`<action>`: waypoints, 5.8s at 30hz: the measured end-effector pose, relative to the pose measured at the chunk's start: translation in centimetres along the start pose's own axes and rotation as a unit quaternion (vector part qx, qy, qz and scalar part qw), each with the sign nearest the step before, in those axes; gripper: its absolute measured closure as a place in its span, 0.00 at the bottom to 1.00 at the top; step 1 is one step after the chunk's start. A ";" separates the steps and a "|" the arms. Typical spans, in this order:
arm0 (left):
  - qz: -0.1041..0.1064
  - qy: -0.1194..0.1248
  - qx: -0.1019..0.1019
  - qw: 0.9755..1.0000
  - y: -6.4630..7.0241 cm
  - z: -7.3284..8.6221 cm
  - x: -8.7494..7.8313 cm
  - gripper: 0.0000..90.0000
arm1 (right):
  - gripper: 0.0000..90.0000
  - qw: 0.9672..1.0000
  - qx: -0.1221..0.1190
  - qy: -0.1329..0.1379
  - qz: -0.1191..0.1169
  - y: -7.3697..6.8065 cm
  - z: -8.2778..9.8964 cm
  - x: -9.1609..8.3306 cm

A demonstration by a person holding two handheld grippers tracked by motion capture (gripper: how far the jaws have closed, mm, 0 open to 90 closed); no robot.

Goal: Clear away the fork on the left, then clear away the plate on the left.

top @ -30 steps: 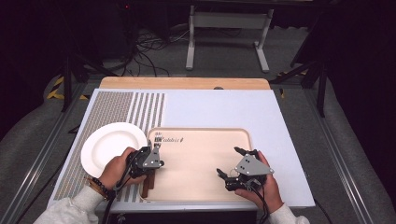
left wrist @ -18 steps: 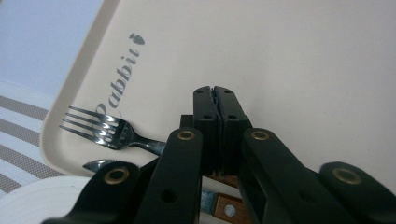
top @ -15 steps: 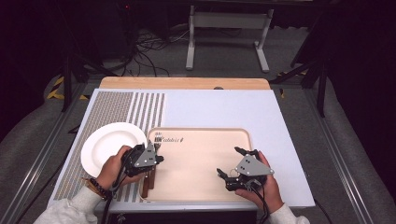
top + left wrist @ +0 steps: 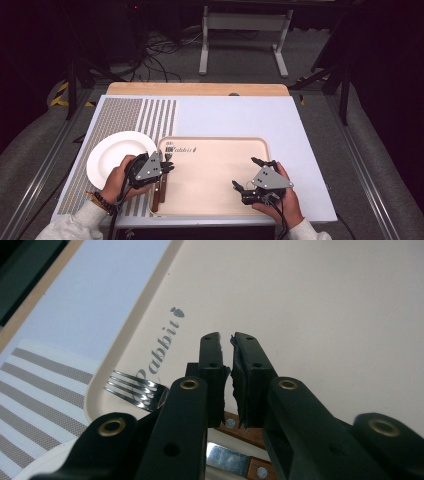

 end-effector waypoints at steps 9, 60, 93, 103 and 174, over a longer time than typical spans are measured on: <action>-0.019 0.032 -0.003 0.999 -0.2 0.0 -0.6 0.77 | 0.13 1.000 -0.001 0.000 0.002 0.0 0.0 0.0; -0.054 0.098 -0.045 0.993 0.2 2.2 -4.0 0.05 | 0.13 1.000 -0.002 0.007 0.008 0.1 -0.2 -0.3; -0.091 0.114 -0.097 0.985 -1.1 6.5 -7.5 0.05 | 0.13 0.999 0.010 0.026 0.023 0.9 -0.8 0.0; -0.110 0.112 -0.105 0.982 -1.1 7.6 -8.3 0.07 | 0.13 0.999 0.009 0.026 0.022 1.1 -1.1 0.4; -0.205 -0.109 0.027 0.972 -0.1 11.5 -4.7 0.57 | 0.13 1.000 -0.012 0.014 0.003 0.0 -0.7 0.5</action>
Point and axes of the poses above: each handheld gripper's, and its own axes: x roughly forward along the jaws, z roughly out of its underside, y roughly to its right, the point moved 7 cm from there along x, roughly forward along the jaws, and after that the axes turned 7 degrees about -x, right-handed, at the moved point
